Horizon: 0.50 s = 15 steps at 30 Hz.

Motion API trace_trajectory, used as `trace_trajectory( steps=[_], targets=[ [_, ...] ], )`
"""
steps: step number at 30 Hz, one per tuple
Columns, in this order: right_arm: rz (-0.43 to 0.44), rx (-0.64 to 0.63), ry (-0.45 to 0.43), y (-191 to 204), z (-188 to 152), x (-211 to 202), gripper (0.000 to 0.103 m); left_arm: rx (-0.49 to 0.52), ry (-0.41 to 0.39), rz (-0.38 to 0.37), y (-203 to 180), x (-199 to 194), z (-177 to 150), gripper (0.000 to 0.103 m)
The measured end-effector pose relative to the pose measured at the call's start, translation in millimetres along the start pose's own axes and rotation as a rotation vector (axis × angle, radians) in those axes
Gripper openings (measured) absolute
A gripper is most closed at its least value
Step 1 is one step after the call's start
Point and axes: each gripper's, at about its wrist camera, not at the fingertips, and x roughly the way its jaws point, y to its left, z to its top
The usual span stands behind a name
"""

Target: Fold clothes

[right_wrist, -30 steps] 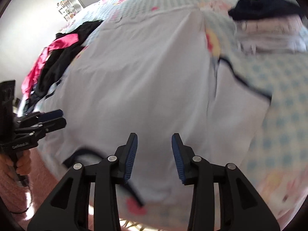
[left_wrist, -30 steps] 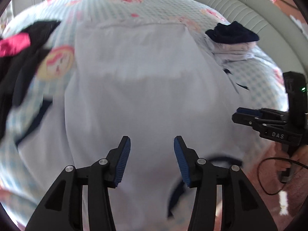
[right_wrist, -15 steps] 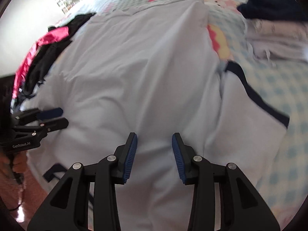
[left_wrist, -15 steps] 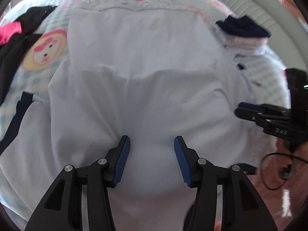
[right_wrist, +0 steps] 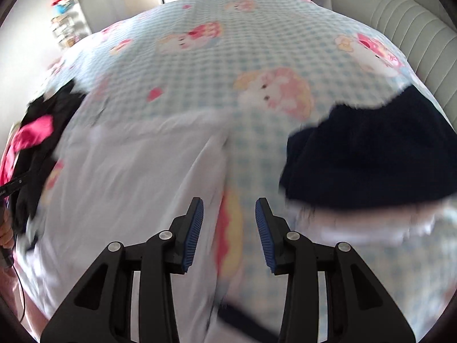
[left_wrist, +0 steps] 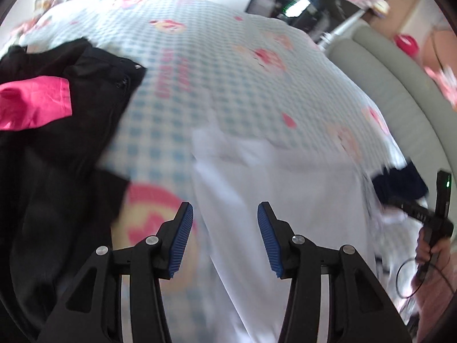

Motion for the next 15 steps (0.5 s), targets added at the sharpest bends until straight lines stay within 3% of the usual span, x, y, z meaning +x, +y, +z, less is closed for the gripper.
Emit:
trace_trajectory(
  steps=[4,8,12,13,15],
  targets=[
    [-0.046,0.056,0.048,-4,33,47,0.038,-0.029,0.014,0.037,19,46,18,0.048],
    [0.008,0.135,0.078,-6,56,87,0.038,-0.089,0.073,-0.040,38,81,25,0.049],
    [0.096,0.136,0.083,-2,73,114,0.039,-0.127,0.038,-0.161,46,88,27,0.051],
    [0.102,0.122,0.095,3,75,122,0.041,-0.127,0.039,-0.181,47,90,28,0.052],
    [0.112,0.109,0.137,8,77,140,0.054,-0.106,0.062,-0.164,46,100,31,0.053]
  ],
)
